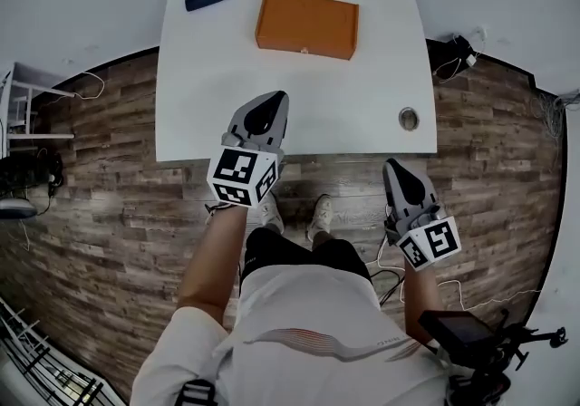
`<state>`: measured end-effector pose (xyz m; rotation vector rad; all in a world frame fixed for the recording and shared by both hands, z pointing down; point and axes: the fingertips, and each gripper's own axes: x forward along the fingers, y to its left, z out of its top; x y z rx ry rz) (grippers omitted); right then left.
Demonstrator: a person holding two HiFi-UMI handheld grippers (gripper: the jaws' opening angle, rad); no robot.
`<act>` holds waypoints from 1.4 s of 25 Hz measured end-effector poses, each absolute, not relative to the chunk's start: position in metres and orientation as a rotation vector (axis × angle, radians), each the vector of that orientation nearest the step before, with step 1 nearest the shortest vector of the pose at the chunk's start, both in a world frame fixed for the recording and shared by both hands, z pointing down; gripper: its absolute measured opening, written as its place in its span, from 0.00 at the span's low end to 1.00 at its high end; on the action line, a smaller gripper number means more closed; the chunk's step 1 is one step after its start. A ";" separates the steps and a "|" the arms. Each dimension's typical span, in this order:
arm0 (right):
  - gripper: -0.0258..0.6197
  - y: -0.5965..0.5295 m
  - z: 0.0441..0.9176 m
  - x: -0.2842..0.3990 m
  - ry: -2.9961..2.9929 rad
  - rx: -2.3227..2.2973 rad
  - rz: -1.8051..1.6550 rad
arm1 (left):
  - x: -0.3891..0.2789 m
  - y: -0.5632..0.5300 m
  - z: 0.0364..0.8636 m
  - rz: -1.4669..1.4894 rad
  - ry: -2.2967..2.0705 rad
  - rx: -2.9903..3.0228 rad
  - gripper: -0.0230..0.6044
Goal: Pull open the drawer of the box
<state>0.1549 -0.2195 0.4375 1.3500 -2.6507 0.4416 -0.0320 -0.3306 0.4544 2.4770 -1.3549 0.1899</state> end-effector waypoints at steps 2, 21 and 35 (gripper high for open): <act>0.03 -0.218 0.447 0.156 -2.623 1.363 0.463 | -0.031 -0.348 0.471 0.220 -1.336 2.465 0.05; 0.03 -0.193 0.533 0.175 -2.458 1.350 0.668 | 0.004 -0.463 0.613 0.584 -1.349 2.262 0.36; 0.03 -0.189 0.543 0.182 -2.441 1.348 0.700 | 0.005 -0.484 0.628 0.614 -1.474 2.080 0.25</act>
